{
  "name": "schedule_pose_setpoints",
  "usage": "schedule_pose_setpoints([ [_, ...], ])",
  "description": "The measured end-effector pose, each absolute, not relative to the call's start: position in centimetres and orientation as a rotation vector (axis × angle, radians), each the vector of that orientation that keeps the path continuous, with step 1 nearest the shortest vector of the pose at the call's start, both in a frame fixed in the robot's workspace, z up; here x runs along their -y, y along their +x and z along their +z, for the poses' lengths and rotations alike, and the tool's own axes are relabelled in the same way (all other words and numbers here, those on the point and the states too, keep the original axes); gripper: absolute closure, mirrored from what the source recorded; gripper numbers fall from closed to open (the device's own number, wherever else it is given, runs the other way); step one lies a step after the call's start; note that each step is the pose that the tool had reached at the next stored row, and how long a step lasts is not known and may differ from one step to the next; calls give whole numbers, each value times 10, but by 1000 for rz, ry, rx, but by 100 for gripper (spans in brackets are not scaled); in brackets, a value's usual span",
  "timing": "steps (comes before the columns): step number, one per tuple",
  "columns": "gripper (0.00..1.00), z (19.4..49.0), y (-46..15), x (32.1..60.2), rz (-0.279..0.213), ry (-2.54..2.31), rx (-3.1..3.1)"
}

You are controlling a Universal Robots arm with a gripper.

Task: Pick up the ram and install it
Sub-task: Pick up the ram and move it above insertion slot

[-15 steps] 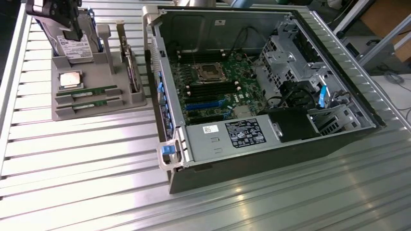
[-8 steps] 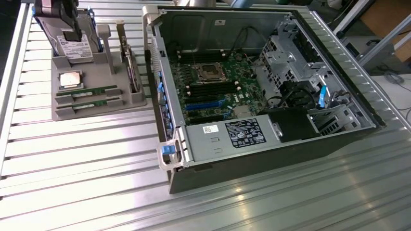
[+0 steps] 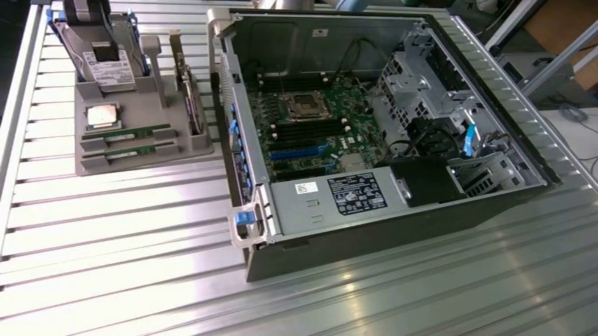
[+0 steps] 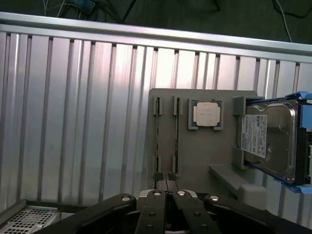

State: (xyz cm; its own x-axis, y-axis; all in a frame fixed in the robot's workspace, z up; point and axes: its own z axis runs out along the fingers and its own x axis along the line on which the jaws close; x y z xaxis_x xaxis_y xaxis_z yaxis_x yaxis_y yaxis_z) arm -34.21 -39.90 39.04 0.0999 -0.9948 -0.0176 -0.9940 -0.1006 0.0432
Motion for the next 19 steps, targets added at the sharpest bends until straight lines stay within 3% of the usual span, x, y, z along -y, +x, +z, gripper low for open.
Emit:
schedule_pose_setpoints([
  [2, 89, 390, -342, 399, -66, 2316, 2092],
  [5, 70, 390, -342, 399, -66, 2317, 2090],
  [19, 70, 361, -340, 399, -65, 2317, 2090],
])
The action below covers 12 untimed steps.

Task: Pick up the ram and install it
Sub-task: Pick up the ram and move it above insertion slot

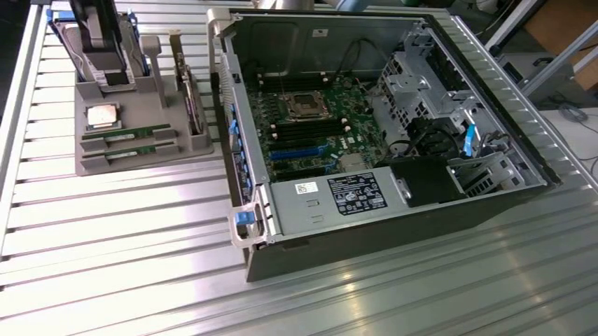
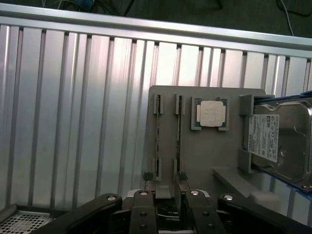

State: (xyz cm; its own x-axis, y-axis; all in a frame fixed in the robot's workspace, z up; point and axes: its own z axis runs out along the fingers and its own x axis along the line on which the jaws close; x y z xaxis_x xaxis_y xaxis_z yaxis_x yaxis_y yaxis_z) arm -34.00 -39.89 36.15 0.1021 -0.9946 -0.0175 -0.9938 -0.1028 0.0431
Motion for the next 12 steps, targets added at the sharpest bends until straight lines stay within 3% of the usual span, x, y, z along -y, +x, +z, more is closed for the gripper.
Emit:
schedule_pose_setpoints([
  [12, 70, 326, -334, 399, -66, 2317, 2090],
])
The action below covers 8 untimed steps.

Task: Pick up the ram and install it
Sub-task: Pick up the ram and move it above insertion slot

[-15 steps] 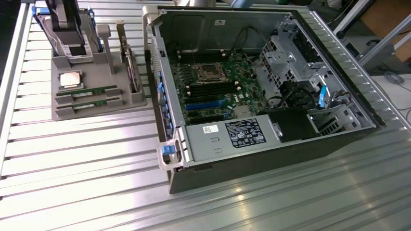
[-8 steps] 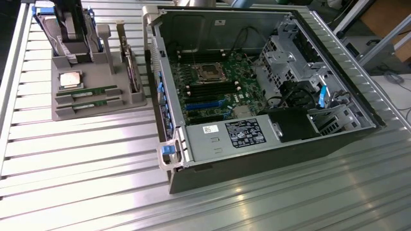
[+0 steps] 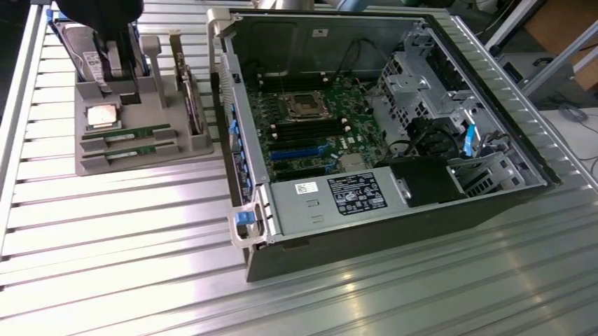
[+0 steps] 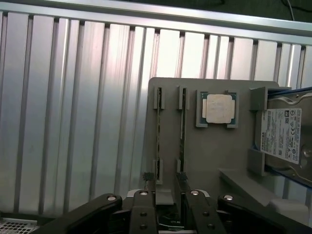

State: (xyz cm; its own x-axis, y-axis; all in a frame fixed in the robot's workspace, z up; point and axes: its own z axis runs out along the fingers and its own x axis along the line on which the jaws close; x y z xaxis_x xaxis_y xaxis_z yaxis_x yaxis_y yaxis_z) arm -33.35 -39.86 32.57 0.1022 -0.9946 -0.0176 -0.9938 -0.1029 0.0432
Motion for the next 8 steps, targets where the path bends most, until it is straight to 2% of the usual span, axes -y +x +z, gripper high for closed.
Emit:
schedule_pose_setpoints([
  [8, 70, 307, -346, 399, -65, 2317, 2090],
])
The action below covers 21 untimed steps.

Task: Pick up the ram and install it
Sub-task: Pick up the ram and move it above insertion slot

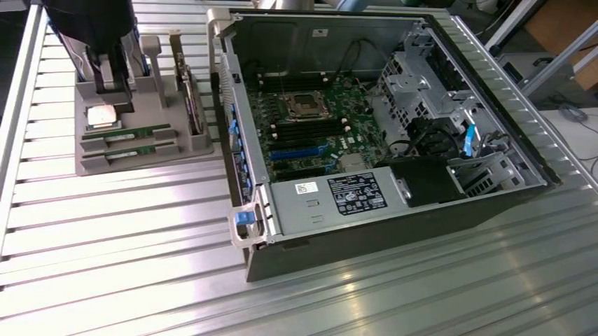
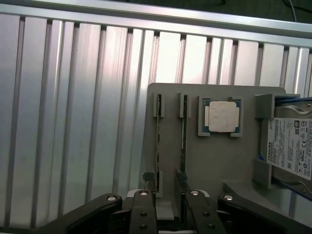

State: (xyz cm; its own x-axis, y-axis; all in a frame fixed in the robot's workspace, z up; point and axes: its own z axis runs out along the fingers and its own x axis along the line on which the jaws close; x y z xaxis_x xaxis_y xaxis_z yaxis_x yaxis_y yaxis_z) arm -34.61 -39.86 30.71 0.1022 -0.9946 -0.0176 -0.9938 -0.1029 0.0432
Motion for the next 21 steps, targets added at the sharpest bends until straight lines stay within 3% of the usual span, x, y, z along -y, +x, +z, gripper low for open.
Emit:
schedule_pose_setpoints([
  [21, 70, 253, -358, 399, -65, 2317, 2090],
])
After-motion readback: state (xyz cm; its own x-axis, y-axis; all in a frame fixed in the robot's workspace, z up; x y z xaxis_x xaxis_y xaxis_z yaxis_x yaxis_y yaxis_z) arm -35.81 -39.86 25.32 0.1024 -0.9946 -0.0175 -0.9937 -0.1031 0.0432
